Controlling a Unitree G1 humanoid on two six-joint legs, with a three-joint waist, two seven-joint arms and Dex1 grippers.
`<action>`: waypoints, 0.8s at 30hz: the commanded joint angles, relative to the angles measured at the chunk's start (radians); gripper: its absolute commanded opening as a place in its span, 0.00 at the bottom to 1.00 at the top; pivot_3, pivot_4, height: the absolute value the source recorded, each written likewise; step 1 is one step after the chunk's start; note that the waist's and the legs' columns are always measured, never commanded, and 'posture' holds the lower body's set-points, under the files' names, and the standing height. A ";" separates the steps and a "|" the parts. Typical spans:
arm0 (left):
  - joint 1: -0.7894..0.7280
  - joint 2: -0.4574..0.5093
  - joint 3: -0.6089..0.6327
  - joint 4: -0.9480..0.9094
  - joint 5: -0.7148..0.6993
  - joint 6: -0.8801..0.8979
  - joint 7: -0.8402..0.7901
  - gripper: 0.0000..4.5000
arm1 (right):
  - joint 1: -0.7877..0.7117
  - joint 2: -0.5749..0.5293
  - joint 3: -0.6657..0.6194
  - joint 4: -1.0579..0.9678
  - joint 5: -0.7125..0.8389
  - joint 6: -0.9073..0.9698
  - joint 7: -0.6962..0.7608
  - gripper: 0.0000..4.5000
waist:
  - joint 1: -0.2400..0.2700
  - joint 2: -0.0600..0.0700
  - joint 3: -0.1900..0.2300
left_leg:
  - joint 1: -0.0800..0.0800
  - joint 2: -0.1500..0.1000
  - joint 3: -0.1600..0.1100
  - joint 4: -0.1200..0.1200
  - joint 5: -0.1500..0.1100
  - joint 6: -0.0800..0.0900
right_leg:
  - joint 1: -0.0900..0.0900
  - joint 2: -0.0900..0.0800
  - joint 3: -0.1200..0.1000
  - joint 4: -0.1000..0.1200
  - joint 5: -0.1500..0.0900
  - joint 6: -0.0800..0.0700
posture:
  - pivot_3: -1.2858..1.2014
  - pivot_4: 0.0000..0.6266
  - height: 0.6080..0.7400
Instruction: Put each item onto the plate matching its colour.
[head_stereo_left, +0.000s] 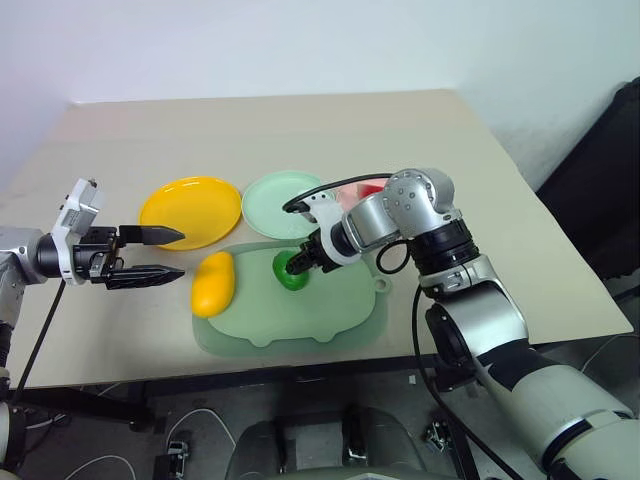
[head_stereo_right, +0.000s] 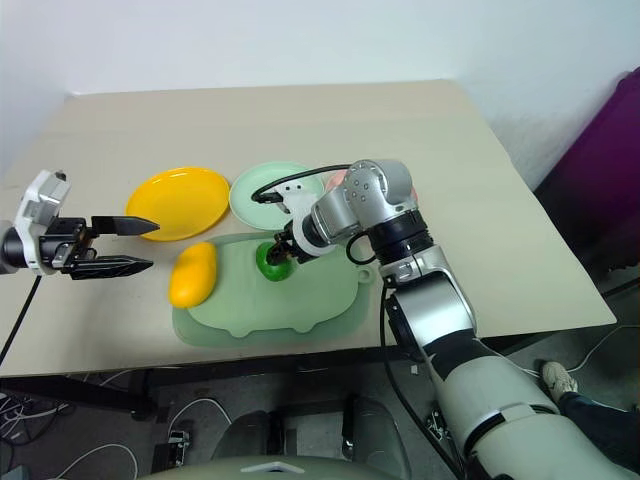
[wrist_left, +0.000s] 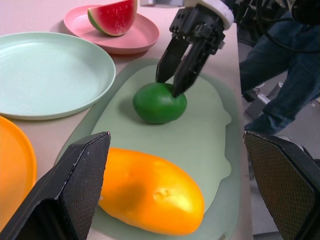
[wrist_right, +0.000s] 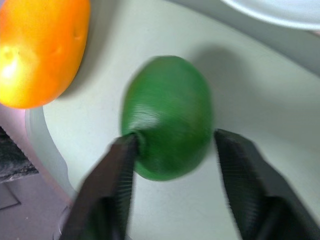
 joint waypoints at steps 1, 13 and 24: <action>-0.014 0.018 0.009 -0.002 -0.011 -0.012 -0.003 1.00 | -0.013 0.006 -0.005 -0.037 -0.029 0.006 0.032 0.89 | -0.001 0.000 0.000 | 0.000 0.000 0.000 0.000 0.000 0.000 | 0.000 0.000 0.000 0.000 0.000 0.000 | 0.52 0.24 1.00; -0.010 0.022 0.010 -0.002 -0.013 -0.011 -0.003 1.00 | -0.029 0.064 -0.073 -0.023 -0.061 0.006 0.022 0.98 | 0.000 0.000 0.000 | 0.000 0.000 0.000 0.000 0.000 0.000 | 0.000 0.000 0.000 0.002 0.000 0.000 | 0.52 0.24 1.00; -0.012 0.024 0.012 -0.004 -0.013 -0.006 -0.003 1.00 | 0.036 0.086 0.004 -0.103 -0.138 0.006 0.082 0.98 | 0.000 0.000 0.000 | 0.000 0.000 0.001 0.000 0.000 0.000 | 0.000 0.000 0.000 0.002 0.000 0.000 | 0.52 0.24 1.00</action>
